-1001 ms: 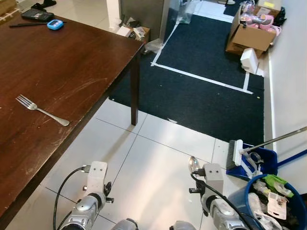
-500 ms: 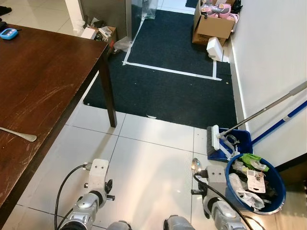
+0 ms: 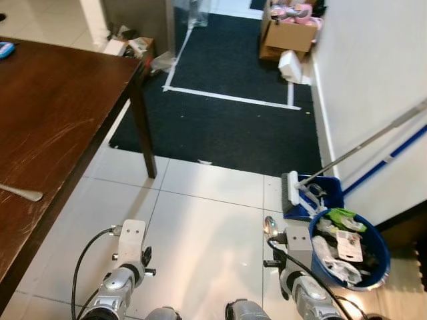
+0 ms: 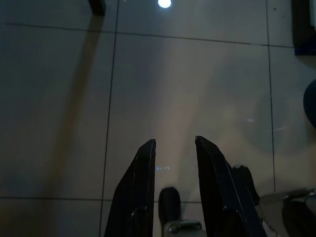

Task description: Setting the table

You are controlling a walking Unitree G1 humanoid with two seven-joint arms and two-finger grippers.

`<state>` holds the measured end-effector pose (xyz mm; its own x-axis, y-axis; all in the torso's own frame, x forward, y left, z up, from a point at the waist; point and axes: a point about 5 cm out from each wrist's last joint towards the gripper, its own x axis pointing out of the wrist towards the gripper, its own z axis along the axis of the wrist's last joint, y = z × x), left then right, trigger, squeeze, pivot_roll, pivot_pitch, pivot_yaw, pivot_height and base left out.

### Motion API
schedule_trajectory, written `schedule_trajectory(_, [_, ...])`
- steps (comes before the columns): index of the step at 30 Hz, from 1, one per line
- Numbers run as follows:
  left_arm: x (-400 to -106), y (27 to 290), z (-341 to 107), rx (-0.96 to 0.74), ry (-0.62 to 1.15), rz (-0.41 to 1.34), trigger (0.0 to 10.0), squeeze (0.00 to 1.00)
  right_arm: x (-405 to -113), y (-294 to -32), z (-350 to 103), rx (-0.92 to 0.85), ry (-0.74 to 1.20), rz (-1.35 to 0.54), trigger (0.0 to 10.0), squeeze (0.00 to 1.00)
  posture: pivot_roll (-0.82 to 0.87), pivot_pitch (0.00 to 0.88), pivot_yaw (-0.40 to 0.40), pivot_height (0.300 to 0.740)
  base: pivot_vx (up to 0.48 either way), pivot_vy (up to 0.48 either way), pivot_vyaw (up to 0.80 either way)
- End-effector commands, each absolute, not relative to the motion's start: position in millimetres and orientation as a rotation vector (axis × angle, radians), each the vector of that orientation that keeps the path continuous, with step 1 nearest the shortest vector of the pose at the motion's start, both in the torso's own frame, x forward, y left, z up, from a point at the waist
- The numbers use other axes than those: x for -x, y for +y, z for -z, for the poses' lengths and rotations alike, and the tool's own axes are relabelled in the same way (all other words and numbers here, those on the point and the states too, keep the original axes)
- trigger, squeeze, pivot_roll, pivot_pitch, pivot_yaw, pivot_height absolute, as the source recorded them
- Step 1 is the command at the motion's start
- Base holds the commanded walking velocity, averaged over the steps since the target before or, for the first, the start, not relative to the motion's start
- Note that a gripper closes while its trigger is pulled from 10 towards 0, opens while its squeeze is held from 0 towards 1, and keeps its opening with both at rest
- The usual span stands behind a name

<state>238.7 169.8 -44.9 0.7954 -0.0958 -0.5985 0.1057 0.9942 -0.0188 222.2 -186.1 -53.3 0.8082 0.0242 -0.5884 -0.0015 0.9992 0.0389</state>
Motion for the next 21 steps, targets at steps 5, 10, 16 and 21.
schedule_trajectory(5, [-230.5, 170.9, 50.5, 0.011, 0.662, 0.094, 10.0, 0.0, -220.1, -189.1, 54.7, -0.042, 0.64, 0.007, 10.0, 0.0, 0.04, 0.057, -0.025, 0.74, 0.0, 0.0, 0.0])
schedule_trajectory(10, [-232.6, 168.9, 48.6, 0.002, 0.646, 0.114, 10.0, 0.0, -221.3, -188.9, 53.4, -0.032, 0.626, 0.0, 10.0, 0.0, 0.04, 0.061, -0.024, 0.74, 0.0, 0.0, 0.0])
schedule_trajectory(16, [-235.6, 166.9, 46.1, 0.016, 0.623, 0.119, 10.0, 0.0, -220.5, -188.7, 53.9, -0.048, 0.626, 0.006, 10.0, 0.0, 0.04, 0.057, -0.02, 0.74, 0.0, 0.0, -0.8])
schedule_trajectory(21, [-236.1, 166.5, 45.8, 0.014, 0.62, 0.122, 10.0, 0.0, -219.2, -191.3, 55.2, -0.035, 0.644, 0.024, 10.0, 0.0, 0.04, 0.052, -0.02, 0.74, 0.0, 0.0, -0.48])
